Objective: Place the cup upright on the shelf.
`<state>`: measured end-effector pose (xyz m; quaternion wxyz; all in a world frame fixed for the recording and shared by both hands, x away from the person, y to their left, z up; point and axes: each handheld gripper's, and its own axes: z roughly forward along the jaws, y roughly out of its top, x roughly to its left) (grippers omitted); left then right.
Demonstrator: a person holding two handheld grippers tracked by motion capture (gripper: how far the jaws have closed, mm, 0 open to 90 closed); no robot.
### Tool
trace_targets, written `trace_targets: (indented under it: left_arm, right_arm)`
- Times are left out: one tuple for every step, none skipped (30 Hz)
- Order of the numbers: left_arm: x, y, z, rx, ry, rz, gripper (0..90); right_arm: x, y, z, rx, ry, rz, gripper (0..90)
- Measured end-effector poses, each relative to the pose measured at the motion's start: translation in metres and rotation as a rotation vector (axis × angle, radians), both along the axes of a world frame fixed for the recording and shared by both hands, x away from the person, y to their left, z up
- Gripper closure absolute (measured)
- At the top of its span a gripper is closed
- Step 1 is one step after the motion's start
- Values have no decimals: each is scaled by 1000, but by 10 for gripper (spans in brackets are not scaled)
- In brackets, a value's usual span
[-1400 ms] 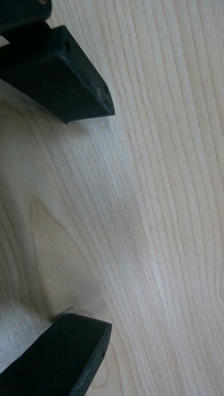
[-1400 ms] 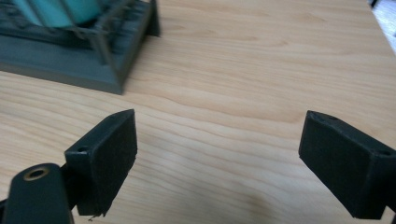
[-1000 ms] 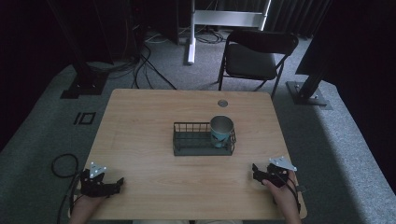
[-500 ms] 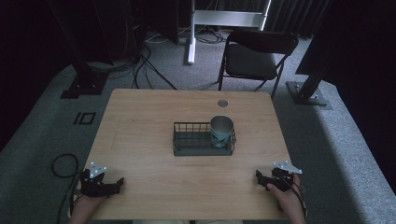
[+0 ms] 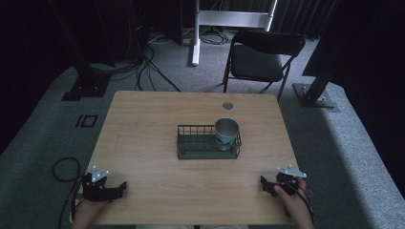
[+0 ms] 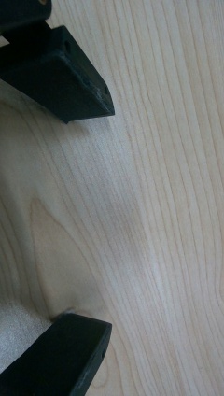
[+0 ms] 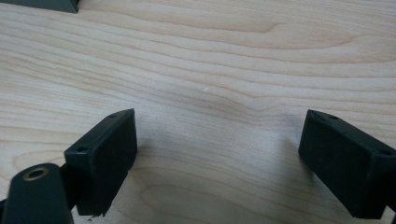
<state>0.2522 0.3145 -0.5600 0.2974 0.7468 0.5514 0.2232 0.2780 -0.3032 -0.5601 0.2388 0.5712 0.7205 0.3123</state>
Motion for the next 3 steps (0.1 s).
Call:
trace_targets:
  left_arm:
    - [0,0,0,0,0,0,15]
    - [0,0,0,0,0,0,15]
    - [0,0,0,0,0,0,15]
  right_arm:
    - [0,0,0,-1,0,0,111]
    - [0,0,0,-1,0,0,111]
    - [0,0,0,0,0,0,111]
